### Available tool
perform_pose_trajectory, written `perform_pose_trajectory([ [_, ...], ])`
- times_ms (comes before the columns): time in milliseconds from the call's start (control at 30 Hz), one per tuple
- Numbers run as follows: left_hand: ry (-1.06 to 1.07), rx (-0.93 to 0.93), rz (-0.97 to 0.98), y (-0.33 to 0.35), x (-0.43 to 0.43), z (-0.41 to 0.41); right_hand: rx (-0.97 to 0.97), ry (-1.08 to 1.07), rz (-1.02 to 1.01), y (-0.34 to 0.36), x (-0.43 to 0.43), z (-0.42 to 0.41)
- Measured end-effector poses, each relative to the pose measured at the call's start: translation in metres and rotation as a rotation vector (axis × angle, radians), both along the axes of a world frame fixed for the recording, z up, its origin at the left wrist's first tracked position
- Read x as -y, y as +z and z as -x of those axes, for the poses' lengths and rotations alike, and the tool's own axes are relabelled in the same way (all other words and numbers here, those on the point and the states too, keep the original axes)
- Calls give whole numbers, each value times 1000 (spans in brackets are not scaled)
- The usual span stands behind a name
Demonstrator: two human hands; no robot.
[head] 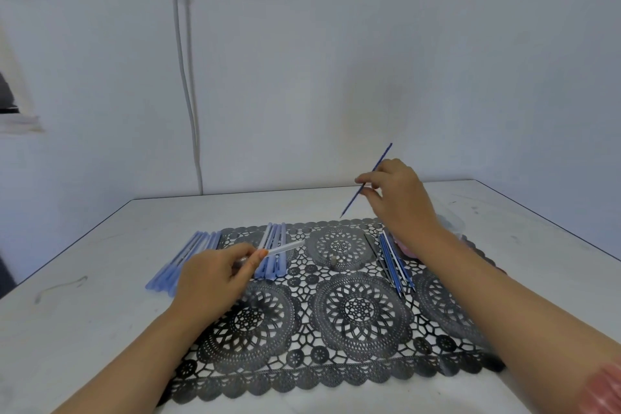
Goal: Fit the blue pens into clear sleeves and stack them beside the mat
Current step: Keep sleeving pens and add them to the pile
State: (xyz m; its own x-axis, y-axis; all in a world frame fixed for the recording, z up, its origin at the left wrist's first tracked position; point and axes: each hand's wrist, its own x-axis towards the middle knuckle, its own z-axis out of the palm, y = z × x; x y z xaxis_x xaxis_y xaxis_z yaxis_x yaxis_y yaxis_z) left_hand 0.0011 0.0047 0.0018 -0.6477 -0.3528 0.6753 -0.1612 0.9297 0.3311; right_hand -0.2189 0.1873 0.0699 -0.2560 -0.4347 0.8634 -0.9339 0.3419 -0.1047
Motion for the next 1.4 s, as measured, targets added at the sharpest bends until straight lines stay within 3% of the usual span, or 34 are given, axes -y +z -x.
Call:
perform_pose_trajectory([
  [100, -1, -3, 13, 0, 0, 0, -125, -2, -32, -5, 3, -5],
  [267, -8, -4, 2, 0, 0, 0, -45, 127, -113, -20, 8, -9],
  [400, -5, -10, 6, -1, 2, 0, -21, 196, -309, -29, 9, -17],
  [533, 6, -6, 2, -2, 2, 1, -170, 240, -427, -37, 10, -30],
  [1400, -31, -14, -25, 2, -1, -3, -169, 207, -333, -49, 16, -35],
])
